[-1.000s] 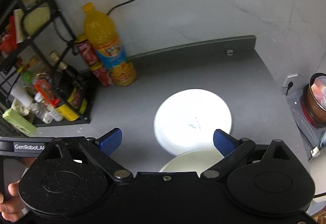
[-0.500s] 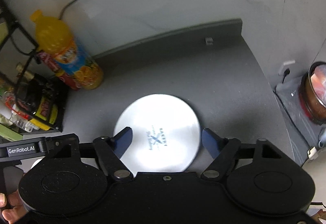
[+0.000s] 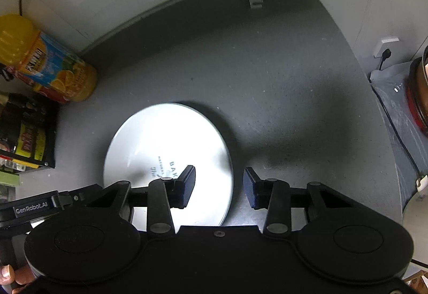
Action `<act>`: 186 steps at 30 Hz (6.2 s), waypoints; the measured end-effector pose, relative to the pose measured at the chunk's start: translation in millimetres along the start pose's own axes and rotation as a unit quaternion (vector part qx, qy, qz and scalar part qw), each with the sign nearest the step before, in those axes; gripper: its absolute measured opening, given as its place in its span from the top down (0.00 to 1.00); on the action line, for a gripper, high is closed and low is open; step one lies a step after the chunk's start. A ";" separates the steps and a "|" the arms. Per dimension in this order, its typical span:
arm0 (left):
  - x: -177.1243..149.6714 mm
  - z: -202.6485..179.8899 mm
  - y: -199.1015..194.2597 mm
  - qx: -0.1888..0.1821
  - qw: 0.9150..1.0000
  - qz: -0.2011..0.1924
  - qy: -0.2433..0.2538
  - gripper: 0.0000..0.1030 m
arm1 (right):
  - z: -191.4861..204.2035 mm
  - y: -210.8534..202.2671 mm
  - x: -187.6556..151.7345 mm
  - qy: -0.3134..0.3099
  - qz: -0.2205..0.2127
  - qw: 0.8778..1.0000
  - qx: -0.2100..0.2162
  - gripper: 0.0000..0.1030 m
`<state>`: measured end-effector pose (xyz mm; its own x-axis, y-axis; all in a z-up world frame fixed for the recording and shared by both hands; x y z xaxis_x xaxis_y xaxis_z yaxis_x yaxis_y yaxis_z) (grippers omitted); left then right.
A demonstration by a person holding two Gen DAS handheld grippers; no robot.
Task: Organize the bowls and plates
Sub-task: 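Close both tools on the 'BAKERY' plate rim, then lift the 'BAKERY' plate with both tools and carry it to the plate stack, then lower the 'BAKERY' plate onto the 'Sweet' plate and open the left tool, then open the right tool and withdraw both tools from the plate stack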
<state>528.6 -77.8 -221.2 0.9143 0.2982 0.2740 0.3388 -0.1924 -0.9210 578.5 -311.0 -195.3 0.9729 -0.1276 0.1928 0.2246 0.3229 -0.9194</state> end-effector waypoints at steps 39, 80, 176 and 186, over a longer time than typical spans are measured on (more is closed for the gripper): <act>0.6 7.1 35.8 -0.048 0.997 0.021 -0.051 0.89 | -2.3 1.5 8.5 -0.038 0.001 0.999 0.021 0.91; -35.3 101.0 -120.2 -0.040 0.995 -0.074 -0.056 0.90 | 129.4 -55.7 -83.8 -0.100 -0.040 0.990 0.095 0.92; -171.2 306.9 -136.6 0.073 0.993 -0.008 -0.088 0.31 | 231.0 26.5 -261.8 -0.134 -0.022 0.990 0.021 0.89; -170.1 310.6 -129.4 0.065 0.991 -0.019 -0.113 0.55 | 231.2 35.7 -264.3 -0.132 -0.020 0.991 0.006 0.72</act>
<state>260.3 186.7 -234.6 0.8234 0.5070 0.2549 0.3278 -0.0584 -0.9429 342.1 -48.9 -199.9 0.9436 0.1090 0.3128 0.2617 0.3334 -0.9057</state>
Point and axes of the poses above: each gripper's, at about its wrist camera, not at the fingertips, and y roughly the way its jaws point, z to its left, x to its top, the point moved 5 cm from there along y, roughly the way its jaws point, and after that the axes turned 12 degrees about y, right-handed, at the moved point
